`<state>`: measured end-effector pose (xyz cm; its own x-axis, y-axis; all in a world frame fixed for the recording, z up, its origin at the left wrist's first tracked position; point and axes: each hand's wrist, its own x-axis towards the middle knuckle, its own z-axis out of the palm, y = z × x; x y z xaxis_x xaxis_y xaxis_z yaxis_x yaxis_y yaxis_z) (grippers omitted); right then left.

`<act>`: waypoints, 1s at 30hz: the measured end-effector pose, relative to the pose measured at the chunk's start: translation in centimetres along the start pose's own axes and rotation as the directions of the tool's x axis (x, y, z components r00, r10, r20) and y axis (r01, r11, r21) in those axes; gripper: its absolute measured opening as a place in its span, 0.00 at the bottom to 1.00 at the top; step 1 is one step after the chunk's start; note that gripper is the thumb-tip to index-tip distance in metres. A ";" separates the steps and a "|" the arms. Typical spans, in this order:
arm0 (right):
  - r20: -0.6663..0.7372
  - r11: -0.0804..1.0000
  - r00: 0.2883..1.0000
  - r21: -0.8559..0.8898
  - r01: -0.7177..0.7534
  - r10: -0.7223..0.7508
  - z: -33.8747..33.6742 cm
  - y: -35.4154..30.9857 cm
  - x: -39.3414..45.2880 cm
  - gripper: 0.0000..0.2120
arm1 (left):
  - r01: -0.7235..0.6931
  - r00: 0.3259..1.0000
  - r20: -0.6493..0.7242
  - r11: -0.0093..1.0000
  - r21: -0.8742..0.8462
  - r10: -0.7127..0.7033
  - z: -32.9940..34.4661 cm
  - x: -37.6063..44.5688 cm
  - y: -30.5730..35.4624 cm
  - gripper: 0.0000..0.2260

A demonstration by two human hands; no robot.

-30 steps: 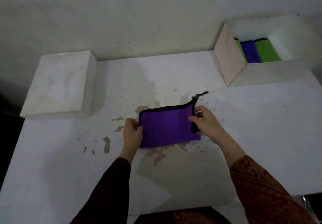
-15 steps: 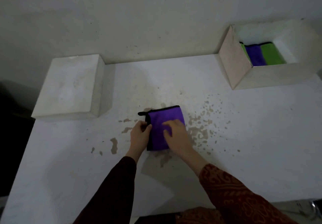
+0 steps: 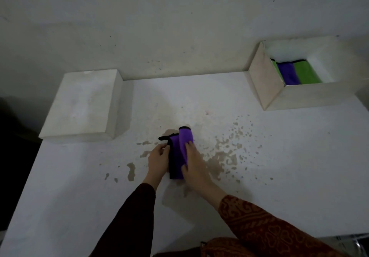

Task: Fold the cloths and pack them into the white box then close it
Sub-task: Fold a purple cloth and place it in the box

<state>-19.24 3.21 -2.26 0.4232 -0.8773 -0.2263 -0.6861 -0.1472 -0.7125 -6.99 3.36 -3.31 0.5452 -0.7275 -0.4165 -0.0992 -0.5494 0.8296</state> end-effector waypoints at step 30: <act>-0.160 0.903 0.985 0.410 0.128 -0.067 -17.0 3.9 -0.4 0.22 | -0.385 0.923 0.050 0.920 0.077 0.382 11.4 -4.4 13.7 0.15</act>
<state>-32.16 -4.81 6.36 0.3677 -0.9274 -0.0687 -0.3227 -0.0579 -0.9447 -20.23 -5.62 5.71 0.4238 -0.9017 -0.0861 -0.3650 -0.2570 0.8948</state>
